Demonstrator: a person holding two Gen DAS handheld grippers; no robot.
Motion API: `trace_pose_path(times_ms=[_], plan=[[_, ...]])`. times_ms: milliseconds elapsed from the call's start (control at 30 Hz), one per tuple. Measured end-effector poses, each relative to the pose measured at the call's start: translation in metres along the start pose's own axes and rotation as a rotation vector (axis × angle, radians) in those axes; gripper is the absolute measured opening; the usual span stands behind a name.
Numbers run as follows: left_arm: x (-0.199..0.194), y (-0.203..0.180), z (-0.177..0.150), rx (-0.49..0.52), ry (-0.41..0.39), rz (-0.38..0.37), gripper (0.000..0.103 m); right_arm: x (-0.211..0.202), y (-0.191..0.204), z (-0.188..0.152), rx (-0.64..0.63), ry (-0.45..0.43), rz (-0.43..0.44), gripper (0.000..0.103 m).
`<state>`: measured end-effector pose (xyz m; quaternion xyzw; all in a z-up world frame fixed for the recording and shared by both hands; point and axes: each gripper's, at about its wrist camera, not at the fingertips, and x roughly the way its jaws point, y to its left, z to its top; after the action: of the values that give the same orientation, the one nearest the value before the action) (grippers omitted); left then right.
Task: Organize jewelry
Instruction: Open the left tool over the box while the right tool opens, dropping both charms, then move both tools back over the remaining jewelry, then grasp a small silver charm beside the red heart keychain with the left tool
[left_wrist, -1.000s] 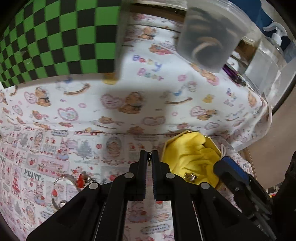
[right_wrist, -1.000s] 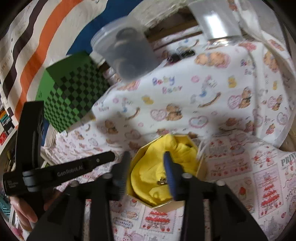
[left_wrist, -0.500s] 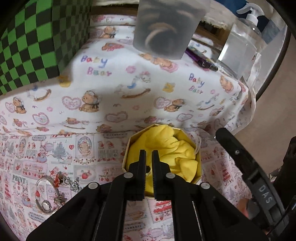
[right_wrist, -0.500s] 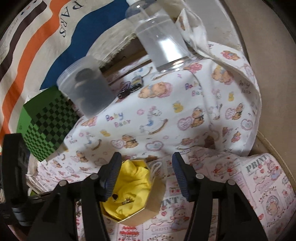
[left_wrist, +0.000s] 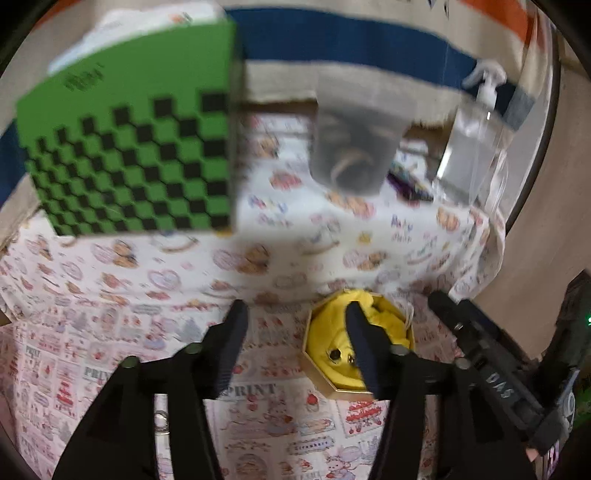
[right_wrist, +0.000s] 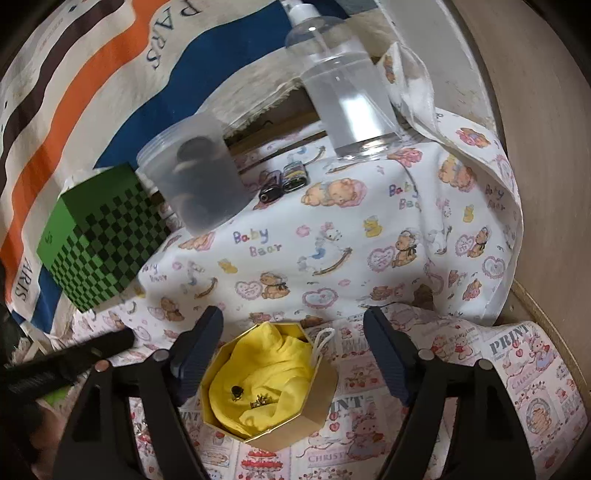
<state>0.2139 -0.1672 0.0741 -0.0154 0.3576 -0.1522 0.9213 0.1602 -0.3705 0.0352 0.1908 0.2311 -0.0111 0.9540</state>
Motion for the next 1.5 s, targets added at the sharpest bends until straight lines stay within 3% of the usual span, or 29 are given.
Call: trace_pose_path(times_ms=[133, 300, 533, 633, 833, 967, 1100, 1300, 1500], plan=[[-0.017, 0.012, 0.004, -0.038, -0.047, -0.031, 0.083, 0.0, 0.007, -0.002, -0.036, -0.005, -0.011, 0.081], [-0.033, 0.021, -0.001, -0.024, -0.102, -0.01, 0.094, -0.003, 0.013, -0.002, -0.063, -0.014, -0.008, 0.086], [-0.058, 0.045, -0.031, 0.041, -0.167, 0.146, 0.096, -0.01, 0.019, -0.002, -0.068, -0.034, -0.008, 0.089], [-0.063, 0.063, -0.055, 0.008, -0.154, 0.179, 0.096, -0.015, 0.027, -0.003, -0.092, -0.046, 0.001, 0.091], [-0.075, 0.08, -0.078, 0.039, -0.181, 0.28, 0.096, -0.019, 0.039, -0.006, -0.133, -0.049, 0.028, 0.096], [-0.073, 0.091, -0.082, 0.0, -0.147, 0.279, 0.096, -0.012, 0.037, -0.008, -0.148, -0.038, -0.01, 0.097], [-0.066, 0.096, -0.086, -0.016, -0.115, 0.279, 0.096, -0.006, 0.032, -0.008, -0.106, 0.008, 0.011, 0.097], [-0.041, 0.105, -0.085, -0.044, 0.023, 0.25, 0.096, -0.006, 0.047, -0.012, -0.176, 0.034, -0.017, 0.097], [-0.015, 0.114, -0.087, -0.103, 0.166, 0.174, 0.074, 0.001, 0.052, -0.02, -0.213, 0.057, -0.034, 0.097]])
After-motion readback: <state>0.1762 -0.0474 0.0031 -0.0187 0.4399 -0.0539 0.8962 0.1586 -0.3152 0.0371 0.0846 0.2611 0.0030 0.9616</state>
